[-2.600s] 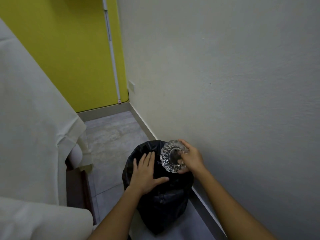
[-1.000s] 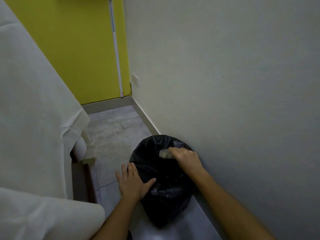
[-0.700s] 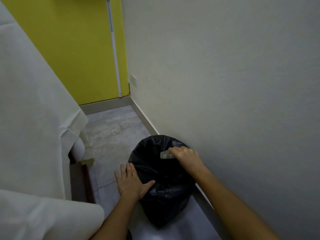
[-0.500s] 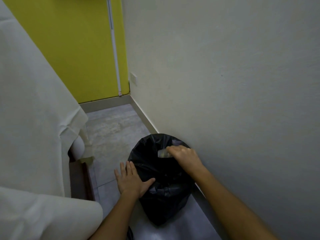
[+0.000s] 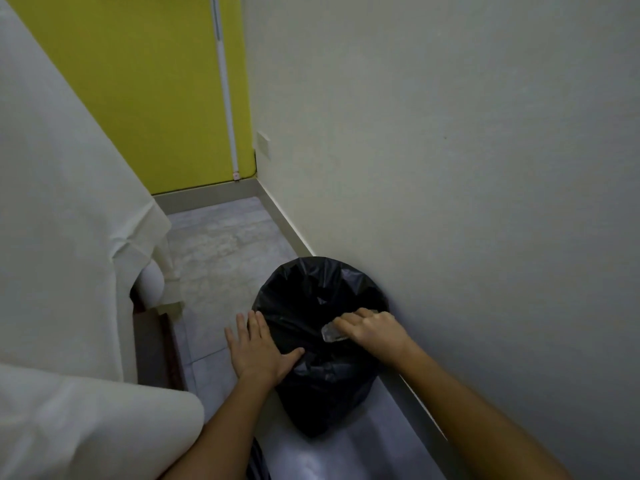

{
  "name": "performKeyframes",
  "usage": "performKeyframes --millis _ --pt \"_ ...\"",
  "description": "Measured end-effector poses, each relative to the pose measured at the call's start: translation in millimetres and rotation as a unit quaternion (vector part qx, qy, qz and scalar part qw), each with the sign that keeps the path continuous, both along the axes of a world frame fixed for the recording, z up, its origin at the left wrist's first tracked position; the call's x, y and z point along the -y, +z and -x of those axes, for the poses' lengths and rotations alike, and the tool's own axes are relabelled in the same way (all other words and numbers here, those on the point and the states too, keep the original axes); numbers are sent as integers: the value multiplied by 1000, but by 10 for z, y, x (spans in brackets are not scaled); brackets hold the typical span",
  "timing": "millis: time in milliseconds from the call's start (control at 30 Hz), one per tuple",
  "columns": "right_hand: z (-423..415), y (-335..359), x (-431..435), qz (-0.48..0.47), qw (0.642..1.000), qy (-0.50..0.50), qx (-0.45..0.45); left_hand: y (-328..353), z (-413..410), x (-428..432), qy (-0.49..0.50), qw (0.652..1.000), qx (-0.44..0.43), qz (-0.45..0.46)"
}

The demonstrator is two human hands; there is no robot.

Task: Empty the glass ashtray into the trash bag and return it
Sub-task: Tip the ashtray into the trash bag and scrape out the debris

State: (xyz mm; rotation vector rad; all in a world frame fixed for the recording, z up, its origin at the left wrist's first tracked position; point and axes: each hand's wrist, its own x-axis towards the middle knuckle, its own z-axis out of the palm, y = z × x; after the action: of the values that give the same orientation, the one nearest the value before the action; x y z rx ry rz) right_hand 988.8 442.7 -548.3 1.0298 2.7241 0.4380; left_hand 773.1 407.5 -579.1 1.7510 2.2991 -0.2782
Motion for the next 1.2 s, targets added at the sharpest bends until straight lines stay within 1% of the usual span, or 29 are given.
performKeyframes --millis 33,100,167,267,367,467,500,533,567,600,633,700,767,800,833,900,933,967,1033,1100,1200 --pt "-18 -25 12 -1 999 17 28 0 -10 2 1 1000 -1 0" --pt "-51 -5 43 9 998 34 55 9 -6 -4 2 1000 -6 -1" --pt "-87 33 74 65 995 37 70 12 -2 -8 2 1000 -8 2" --pt "-139 42 121 83 992 58 70 5 -23 1 0 1000 -11 3" --pt "-151 86 117 84 995 30 46 -17 -30 -5 4 1000 -13 -4" --pt "-135 135 117 123 988 25 88 -29 -55 3 4 1000 -17 -9" --pt "-129 161 129 128 989 -1 80 -28 -56 3 3 1000 -17 -10" --pt "-123 177 134 128 990 -46 43 -24 -52 -2 3 1000 -17 -10" --pt "-127 175 124 122 987 -106 -17 -20 -51 -2 2 1000 -16 -9" --pt "-124 186 107 117 973 -175 -94 -10 -55 -3 2 1000 -14 -10" --pt "-107 184 80 107 948 -237 -183 2 -60 -2 0 1000 -9 -16" --pt "-36 200 7 95 869 -343 -343 33 -84 -15 -23 999 9 -47" --pt "14 260 -66 112 786 -422 -438 78 -131 -50 -79 992 41 -87" --pt "14 293 -98 137 741 -449 -479 122 -163 -74 -111 987 63 -102" --pt "15 331 -123 176 686 -467 -530 179 -199 -104 -140 980 86 -114" --pt "30 390 -135 267 564 -473 -622 297 -278 -172 -176 967 130 -133" --pt "34 419 -140 301 516 -467 -652 355 -314 -206 -182 962 145 -144" --pt "37 447 -138 320 490 -457 -670 397 -345 -232 -184 959 154 -148" --pt "34 494 -150 334 466 -442 -690 448 -398 -284 -187 959 165 -135" --pt "33 547 -154 344 454 -432 -699 440 -441 -330 -188 956 186 -127" --pt "-10 588 -177 376 443 -415 -700 431 -475 -389 -163 946 230 -160"
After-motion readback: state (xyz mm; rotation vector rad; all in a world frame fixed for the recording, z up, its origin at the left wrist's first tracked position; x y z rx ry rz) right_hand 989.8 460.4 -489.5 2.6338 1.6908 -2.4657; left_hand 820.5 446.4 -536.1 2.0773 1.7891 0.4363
